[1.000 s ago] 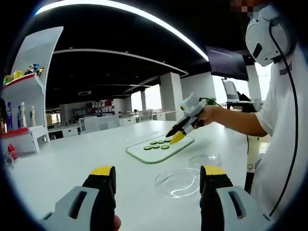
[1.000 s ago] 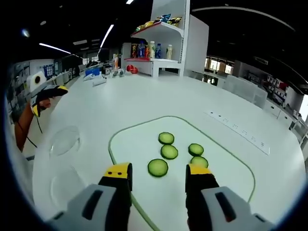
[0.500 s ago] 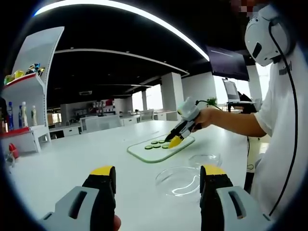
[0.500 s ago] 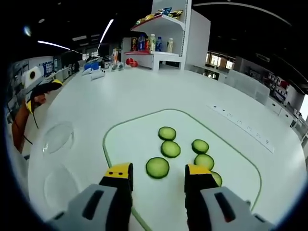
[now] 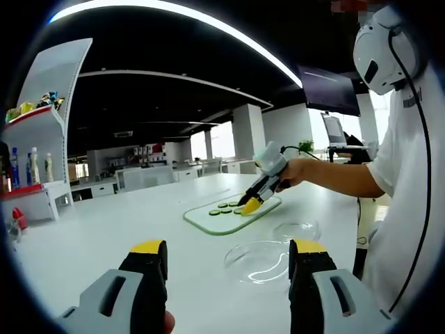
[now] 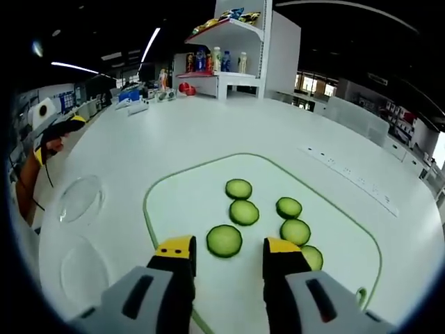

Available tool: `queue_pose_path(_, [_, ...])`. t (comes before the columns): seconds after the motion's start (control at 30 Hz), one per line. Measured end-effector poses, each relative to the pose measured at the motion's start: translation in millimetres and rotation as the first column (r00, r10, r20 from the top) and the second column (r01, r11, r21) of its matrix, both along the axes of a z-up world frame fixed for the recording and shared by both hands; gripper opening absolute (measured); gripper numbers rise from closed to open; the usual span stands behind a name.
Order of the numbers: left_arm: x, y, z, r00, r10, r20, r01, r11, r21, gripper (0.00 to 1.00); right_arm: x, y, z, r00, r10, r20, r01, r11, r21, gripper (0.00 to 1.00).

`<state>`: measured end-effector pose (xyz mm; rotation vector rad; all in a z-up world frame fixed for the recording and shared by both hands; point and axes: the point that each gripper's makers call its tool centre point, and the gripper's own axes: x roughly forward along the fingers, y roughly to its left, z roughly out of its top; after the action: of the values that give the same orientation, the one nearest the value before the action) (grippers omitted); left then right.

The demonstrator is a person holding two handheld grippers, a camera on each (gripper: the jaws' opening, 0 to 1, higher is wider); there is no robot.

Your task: Open the petri dish lid, add cucumber slices into the petri dish, and close the lid

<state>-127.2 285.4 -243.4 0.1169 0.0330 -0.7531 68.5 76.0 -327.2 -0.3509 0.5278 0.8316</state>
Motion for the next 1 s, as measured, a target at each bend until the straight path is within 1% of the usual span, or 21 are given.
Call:
queue_pose_path(0.1, [-0.2,-0.1,0.0,1.0,0.0,0.001,0.0,1.0,0.0,0.71,0.2,1.7,1.5,1.0,0.003,0.005,-0.003,1.0,0.006,0.35])
queue_pose_path(0.3, [-1.0,1.2,0.2,1.0,0.004,0.002,-0.004,1.0,-0.002,0.71,-2.3,4.0,-0.5,1.0,0.003,-0.009,-0.003,1.0,0.008,0.33])
queue_pose_path(0.5, [-0.6,1.2,-0.4,1.0,0.006,0.0,-0.006,1.0,-0.003,0.71,-2.4,3.9,-1.1,1.0,-0.005,-0.022,0.006,1.0,0.02,0.33])
queue_pose_path(0.7, [0.4,0.9,0.1,1.0,0.006,0.002,-0.006,1.0,-0.005,0.71,-2.7,3.1,-1.3,1.0,-0.008,-0.025,0.009,1.0,0.017,0.32])
queue_pose_path(0.73, [0.5,0.9,0.1,1.0,0.007,0.002,-0.007,1.0,-0.005,0.71,-3.1,2.9,-1.2,1.0,-0.009,-0.023,0.01,1.0,0.014,0.31])
queue_pose_path(0.8, [0.7,0.8,0.3,1.0,0.006,0.002,-0.006,1.0,-0.005,0.71,-4.7,3.4,-1.6,1.0,-0.006,-0.03,0.006,1.0,0.014,0.26])
queue_pose_path(1.0, [0.9,-0.3,-0.3,1.0,0.005,0.0,-0.005,1.0,-0.006,0.71,-4.8,3.5,-1.5,0.999,-0.013,-0.033,0.014,1.0,0.02,0.25])
